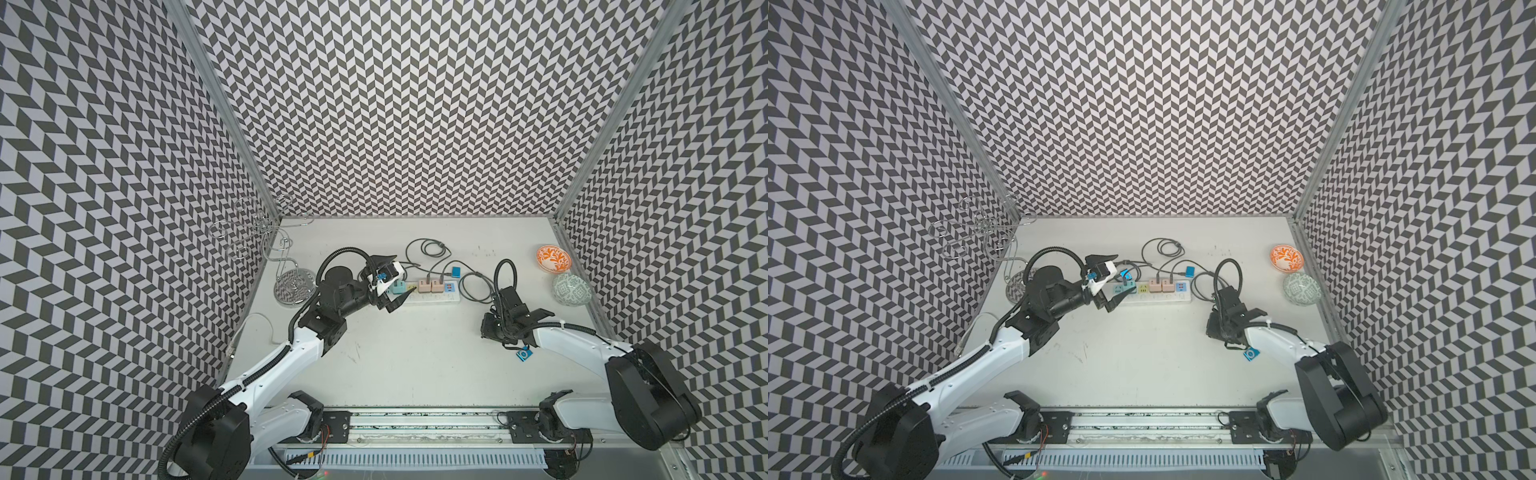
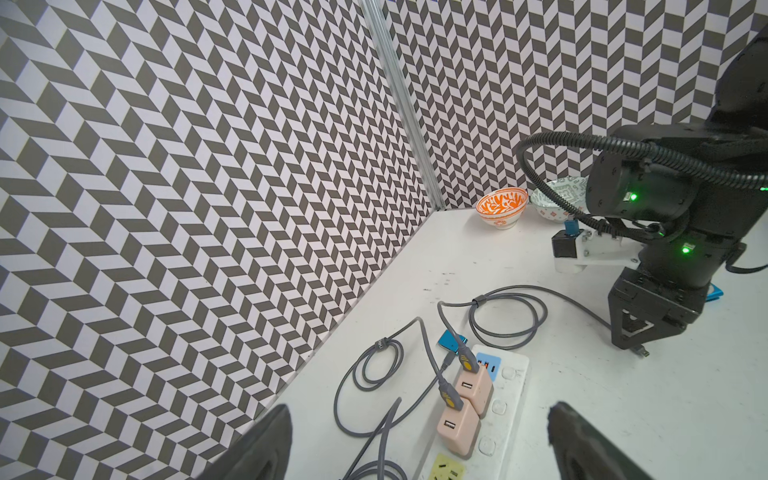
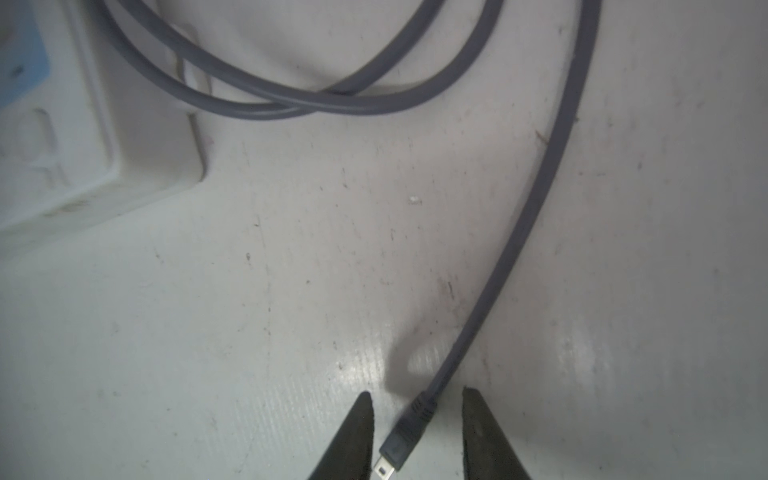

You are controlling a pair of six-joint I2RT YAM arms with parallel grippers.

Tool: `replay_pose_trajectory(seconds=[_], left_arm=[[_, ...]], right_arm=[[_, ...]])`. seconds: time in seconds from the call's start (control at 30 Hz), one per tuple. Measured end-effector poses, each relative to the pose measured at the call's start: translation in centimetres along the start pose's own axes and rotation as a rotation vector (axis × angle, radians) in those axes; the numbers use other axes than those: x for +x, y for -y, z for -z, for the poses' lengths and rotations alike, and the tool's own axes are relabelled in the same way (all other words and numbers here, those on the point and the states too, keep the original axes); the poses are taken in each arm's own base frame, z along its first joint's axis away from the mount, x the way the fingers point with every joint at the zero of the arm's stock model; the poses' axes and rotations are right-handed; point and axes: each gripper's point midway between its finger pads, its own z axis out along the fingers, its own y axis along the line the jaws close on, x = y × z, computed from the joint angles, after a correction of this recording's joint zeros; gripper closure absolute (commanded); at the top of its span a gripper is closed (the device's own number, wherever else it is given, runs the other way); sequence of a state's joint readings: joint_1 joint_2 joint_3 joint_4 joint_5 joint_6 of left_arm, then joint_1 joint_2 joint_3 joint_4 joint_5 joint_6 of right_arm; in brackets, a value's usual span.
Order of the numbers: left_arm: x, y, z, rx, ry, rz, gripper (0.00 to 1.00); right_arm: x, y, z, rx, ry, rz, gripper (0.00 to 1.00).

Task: Charge mp3
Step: Pick up the charging cable from the center of the board.

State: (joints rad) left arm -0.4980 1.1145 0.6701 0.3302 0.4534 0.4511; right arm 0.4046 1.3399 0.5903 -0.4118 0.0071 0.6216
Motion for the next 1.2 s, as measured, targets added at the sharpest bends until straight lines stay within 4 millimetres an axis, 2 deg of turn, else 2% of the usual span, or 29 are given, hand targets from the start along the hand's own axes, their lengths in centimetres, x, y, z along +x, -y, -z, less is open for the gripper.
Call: replay_pose_trajectory(seconds=[0.17, 0.33, 0.5, 0.87, 1.2], left_arm=[[-0.2, -0.1, 0.0, -0.002, 0.006, -0.003, 0.04], [-0.1, -0.1, 0.0, -0.002, 0.005, -0.003, 0.04], [-0.1, 0.0, 0.0, -0.001, 0.004, -0.004, 0.04], [-0.2, -0.1, 0.1, -0.003, 0.007, -0.006, 0.04], [-0.3, -0.1, 0.1, -0.005, 0.008, -0.005, 0.04]], right_arm=[[0.5, 0.5, 0.2, 0.043, -0.001, -0.013, 0.59], [1.4, -0.6, 0.1, 0.055, 0.005, -0.005, 0.61], [1.1, -1.6, -0.4, 0.084, 0.029, -0.006, 0.65], [1.0, -1.1, -0.6, 0.129, 0.090, -0.032, 0.80], [0.7, -1.0, -0.7, 0.147, 0.103, -0.008, 0.98]])
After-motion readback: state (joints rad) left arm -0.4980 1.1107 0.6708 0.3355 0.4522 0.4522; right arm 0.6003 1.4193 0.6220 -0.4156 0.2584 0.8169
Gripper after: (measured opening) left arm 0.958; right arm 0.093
